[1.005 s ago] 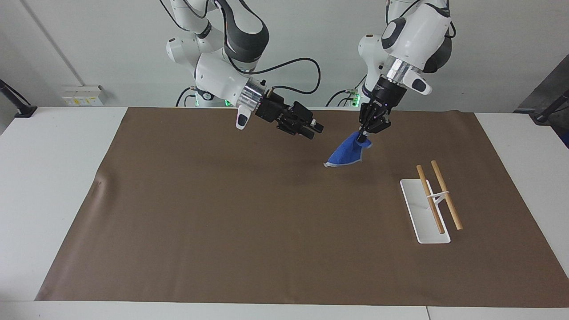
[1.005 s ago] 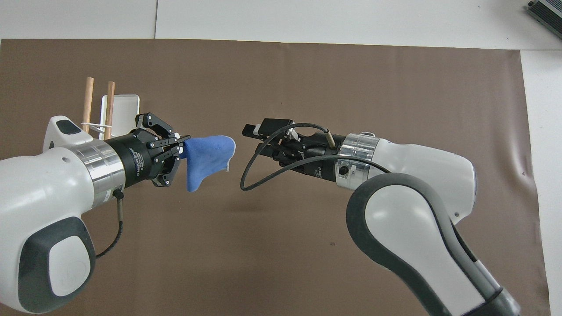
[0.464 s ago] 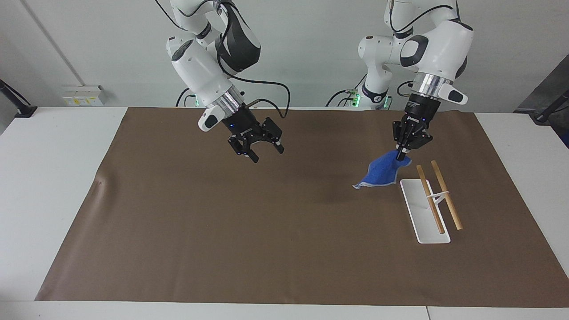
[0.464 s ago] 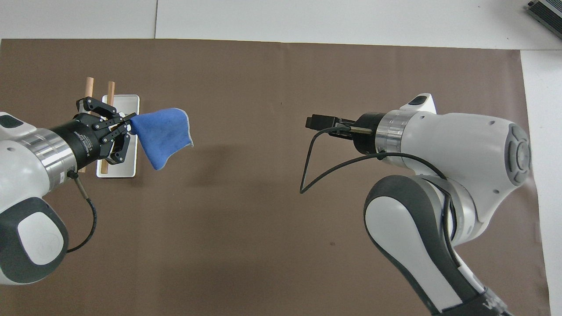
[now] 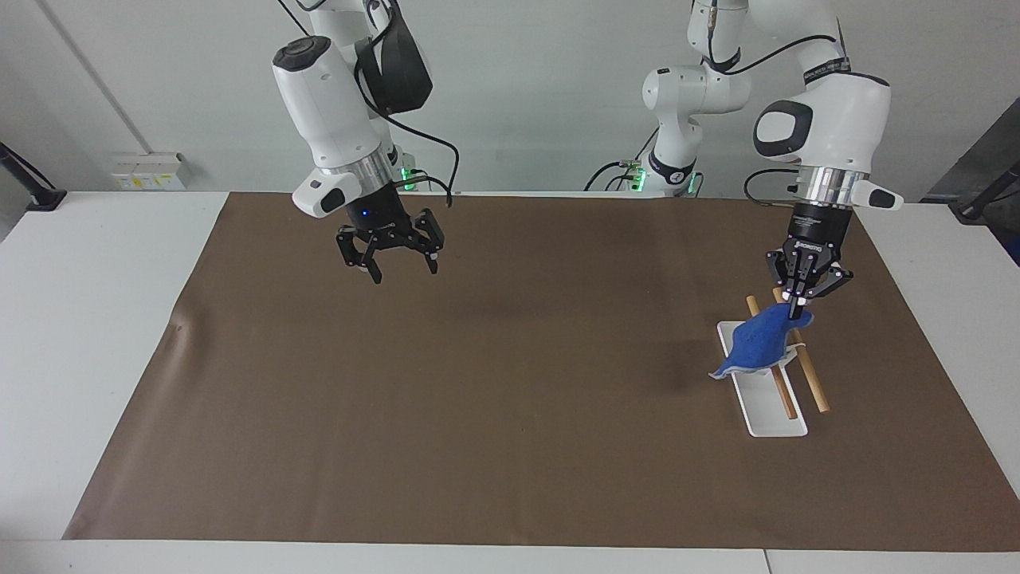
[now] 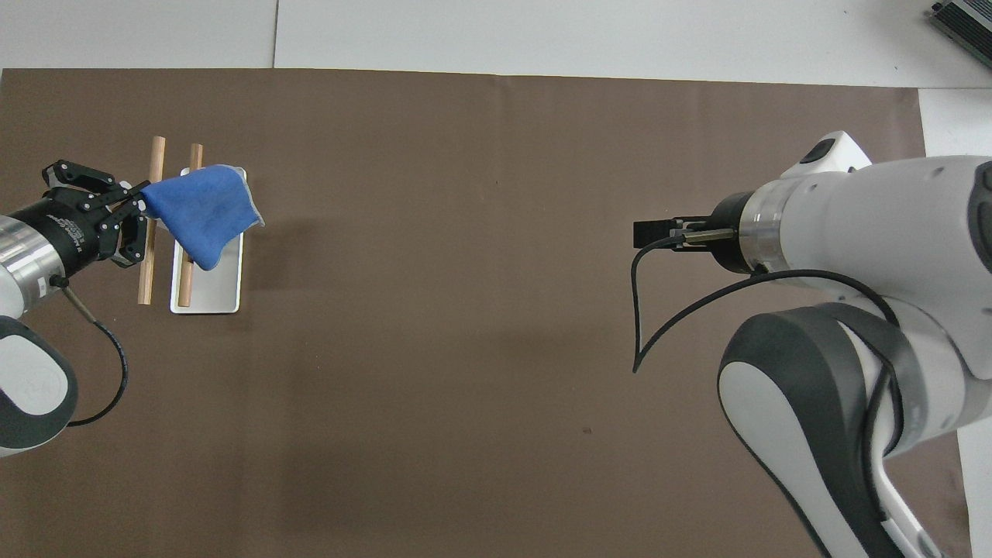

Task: Right arm passes towel to left arm to hang
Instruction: 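Carry the towel to the dowels with the left gripper while the right gripper retracts, then lower the towel over the wooden dowels and open the left gripper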

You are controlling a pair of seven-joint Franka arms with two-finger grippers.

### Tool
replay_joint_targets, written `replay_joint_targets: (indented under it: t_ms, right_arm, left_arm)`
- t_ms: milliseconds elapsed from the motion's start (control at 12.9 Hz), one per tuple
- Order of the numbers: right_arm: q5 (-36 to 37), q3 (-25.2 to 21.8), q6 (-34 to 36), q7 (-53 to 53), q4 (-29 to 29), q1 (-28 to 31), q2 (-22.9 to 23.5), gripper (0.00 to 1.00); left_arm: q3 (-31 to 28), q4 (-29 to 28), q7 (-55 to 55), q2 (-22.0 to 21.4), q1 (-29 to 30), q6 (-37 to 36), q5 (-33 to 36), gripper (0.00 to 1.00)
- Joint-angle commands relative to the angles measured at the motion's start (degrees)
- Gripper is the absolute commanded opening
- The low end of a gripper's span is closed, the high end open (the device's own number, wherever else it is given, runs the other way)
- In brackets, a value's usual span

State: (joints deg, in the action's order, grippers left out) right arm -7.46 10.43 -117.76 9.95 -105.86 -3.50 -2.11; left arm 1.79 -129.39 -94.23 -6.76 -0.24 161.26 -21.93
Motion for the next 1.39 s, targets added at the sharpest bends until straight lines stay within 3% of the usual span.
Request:
replay_joint_targets:
  t_ms: [0,232,619,851,1160,1237,1314]
  right_arm:
    - [3.8,0.3,8.0,2.0,4.8,2.5,-1.3,1.0]
    - [8.5,-0.9,17.1,1.9,10.9,4.3,-1.1,1.0]
    - [9.0,-9.9,27.6,0.3,17.6,3.9,-1.2,1.0]
    - [9.0,-13.5,28.4,-3.4,16.8,4.2,-1.6,1.0]
    - [8.1,-13.6,28.9,-3.2,15.5,4.2,-2.6,1.0]
    - [8.1,-13.6,30.7,-3.5,15.4,4.2,-2.8,1.0]
    - [7.9,-13.6,32.6,-3.8,15.6,4.2,-2.8,1.0]
  left_arm:
    - [0.7,-0.5,1.8,3.2,3.1,6.8,-0.7,0.0]
    - [0.8,0.5,5.5,5.4,8.6,8.7,-0.7,0.0]
    - [0.7,0.5,7.1,5.9,9.9,13.3,-0.7,0.0]
    - [0.8,-0.4,7.1,5.7,9.0,12.5,-0.8,0.0]
    - [0.9,-0.9,6.7,7.5,8.8,13.4,-1.0,0.0]
    - [0.9,-0.6,6.7,7.8,8.9,13.3,-1.0,0.09]
    - [0.9,-0.3,6.6,7.9,9.0,12.8,-1.0,0.44]
